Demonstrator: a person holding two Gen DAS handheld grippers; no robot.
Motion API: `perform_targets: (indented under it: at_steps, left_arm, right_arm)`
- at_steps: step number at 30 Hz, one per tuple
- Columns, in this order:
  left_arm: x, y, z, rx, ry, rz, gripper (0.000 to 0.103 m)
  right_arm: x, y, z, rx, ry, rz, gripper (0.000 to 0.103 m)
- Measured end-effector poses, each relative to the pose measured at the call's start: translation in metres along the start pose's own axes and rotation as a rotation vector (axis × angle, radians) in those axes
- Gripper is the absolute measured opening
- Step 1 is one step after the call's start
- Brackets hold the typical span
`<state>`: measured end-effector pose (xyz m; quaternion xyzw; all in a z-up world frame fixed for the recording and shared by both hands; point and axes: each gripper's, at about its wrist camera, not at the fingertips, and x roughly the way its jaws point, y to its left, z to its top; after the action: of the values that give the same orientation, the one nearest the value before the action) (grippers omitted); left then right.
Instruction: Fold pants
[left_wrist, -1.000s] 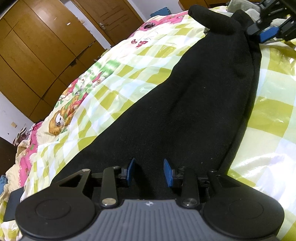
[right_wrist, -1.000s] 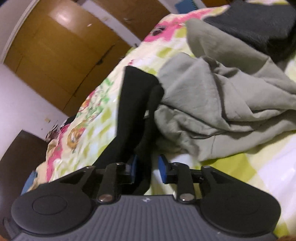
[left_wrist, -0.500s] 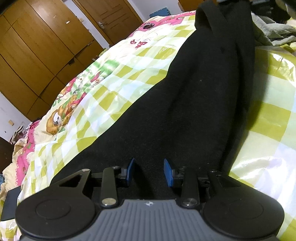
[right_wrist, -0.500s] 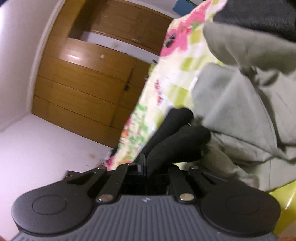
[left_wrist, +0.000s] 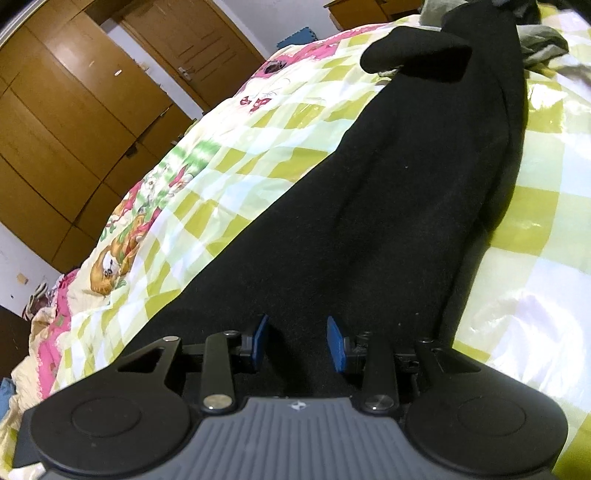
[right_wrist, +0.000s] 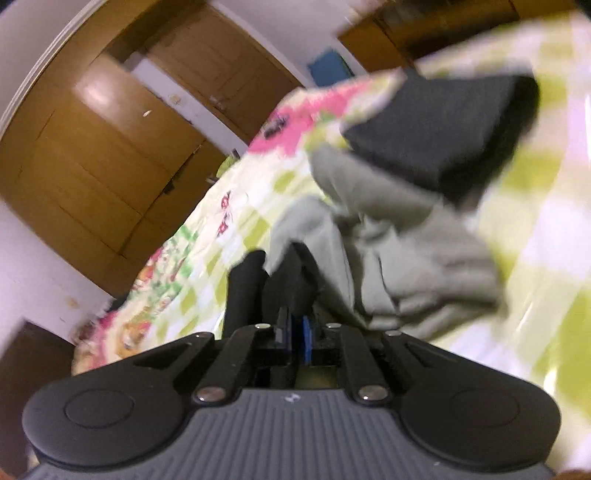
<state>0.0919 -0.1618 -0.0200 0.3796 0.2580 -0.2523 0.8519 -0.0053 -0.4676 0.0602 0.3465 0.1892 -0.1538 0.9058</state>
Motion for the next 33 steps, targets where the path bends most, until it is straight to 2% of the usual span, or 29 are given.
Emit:
perform_targets:
  at_steps: [2,4,6,7,9,11,13,15,18,19,21,22,24,26,28,29,30,31,33]
  left_arm:
    - [0.000,0.000,0.000,-0.016,-0.001,0.005,0.049]
    - [0.000,-0.001,0.000,-0.021,-0.002,0.011,0.049]
    - [-0.001,0.000,-0.001,-0.030,0.000,0.010,0.049]
    - [-0.002,0.000,-0.001,-0.036,0.000,0.010,0.049]
    - [-0.003,0.002,-0.002,-0.054,0.000,0.004,0.049]
    - [-0.002,0.002,-0.003,-0.061,-0.008,0.000,0.049]
    - [-0.002,0.002,-0.005,-0.070,-0.017,-0.004,0.049]
    - [-0.002,0.002,-0.006,-0.074,-0.021,-0.004,0.049]
    - [-0.002,0.001,-0.005,-0.071,-0.017,0.001,0.049]
    - [-0.003,0.000,-0.004,-0.070,-0.015,0.003,0.049]
    - [-0.003,0.000,-0.003,-0.076,-0.011,0.004,0.049]
    - [-0.003,0.000,-0.004,-0.078,-0.011,0.005,0.049]
    - [-0.003,0.000,-0.004,-0.081,-0.013,0.004,0.049]
    - [-0.003,0.002,-0.005,-0.089,-0.016,-0.001,0.049]
    - [-0.002,0.004,-0.006,-0.099,-0.017,-0.008,0.050]
    - [-0.002,0.005,-0.006,-0.103,-0.019,-0.010,0.052]
    - [-0.002,0.006,-0.007,-0.107,-0.022,-0.009,0.053]
    - [-0.002,0.008,-0.008,-0.115,-0.026,-0.010,0.055]
    - [-0.001,0.010,-0.010,-0.133,-0.032,-0.014,0.057]
  right_arm:
    - [0.006,0.028,-0.002,-0.090,0.002,0.019,0.023]
    - [0.027,0.059,-0.009,-0.248,0.040,-0.015,0.062]
    - [0.045,0.086,-0.021,-0.380,0.022,-0.089,0.059]
    - [0.045,0.099,-0.025,-0.438,-0.013,-0.108,0.054]
    - [0.028,0.111,-0.028,-0.466,-0.137,-0.116,0.054]
    - [0.005,0.109,-0.025,-0.471,-0.249,-0.197,0.053]
    - [-0.008,0.103,-0.021,-0.473,-0.305,-0.261,0.057]
    - [-0.010,0.103,-0.018,-0.491,-0.269,-0.197,0.057]
    - [0.024,0.095,-0.017,-0.400,-0.063,-0.083,0.057]
    - [0.039,0.099,-0.021,-0.441,-0.027,-0.094,0.056]
    - [0.064,0.108,-0.032,-0.548,-0.041,-0.177,0.057]
    - [0.074,0.111,-0.038,-0.587,-0.036,-0.184,0.057]
    - [0.098,0.115,-0.053,-0.664,0.027,-0.213,0.055]
    - [0.116,0.118,-0.074,-0.814,0.073,-0.281,0.055]
    - [0.118,0.114,-0.090,-0.953,0.044,-0.364,0.051]
    - [0.112,0.109,-0.090,-0.973,0.020,-0.400,0.050]
    - [0.108,0.100,-0.083,-0.955,-0.006,-0.431,0.050]
    - [0.099,0.089,-0.070,-0.879,-0.023,-0.447,0.054]
    - [0.073,0.064,-0.044,-0.649,-0.005,-0.402,0.054]
